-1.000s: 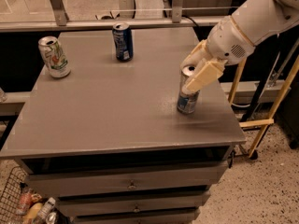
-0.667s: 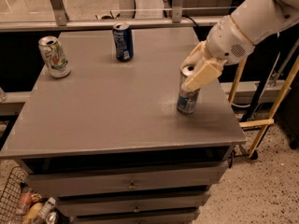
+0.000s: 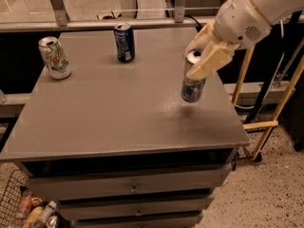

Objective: Pick redbull can

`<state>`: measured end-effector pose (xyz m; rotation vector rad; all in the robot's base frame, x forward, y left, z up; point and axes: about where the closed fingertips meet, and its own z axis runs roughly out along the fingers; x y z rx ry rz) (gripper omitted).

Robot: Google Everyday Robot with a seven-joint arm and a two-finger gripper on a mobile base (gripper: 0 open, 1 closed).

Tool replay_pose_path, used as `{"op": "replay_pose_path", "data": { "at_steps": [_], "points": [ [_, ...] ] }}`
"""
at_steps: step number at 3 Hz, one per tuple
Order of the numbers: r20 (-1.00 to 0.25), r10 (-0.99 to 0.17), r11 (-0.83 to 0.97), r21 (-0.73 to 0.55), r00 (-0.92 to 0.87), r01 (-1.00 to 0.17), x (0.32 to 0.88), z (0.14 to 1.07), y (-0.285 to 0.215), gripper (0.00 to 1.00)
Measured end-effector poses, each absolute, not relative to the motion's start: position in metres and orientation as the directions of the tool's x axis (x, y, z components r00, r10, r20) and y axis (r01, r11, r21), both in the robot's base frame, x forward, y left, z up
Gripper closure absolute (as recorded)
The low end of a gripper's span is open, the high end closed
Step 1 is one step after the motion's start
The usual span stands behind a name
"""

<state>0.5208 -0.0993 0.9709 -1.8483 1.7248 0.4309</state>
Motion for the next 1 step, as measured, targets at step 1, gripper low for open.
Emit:
{"op": "replay_pose_path", "data": {
  "at_steps": [1],
  "points": [
    [-0.582,-0.799,-0.028,-0.219,0.153,-0.975,0.5158,0.9859,-0.0952,1.0]
  ]
}}
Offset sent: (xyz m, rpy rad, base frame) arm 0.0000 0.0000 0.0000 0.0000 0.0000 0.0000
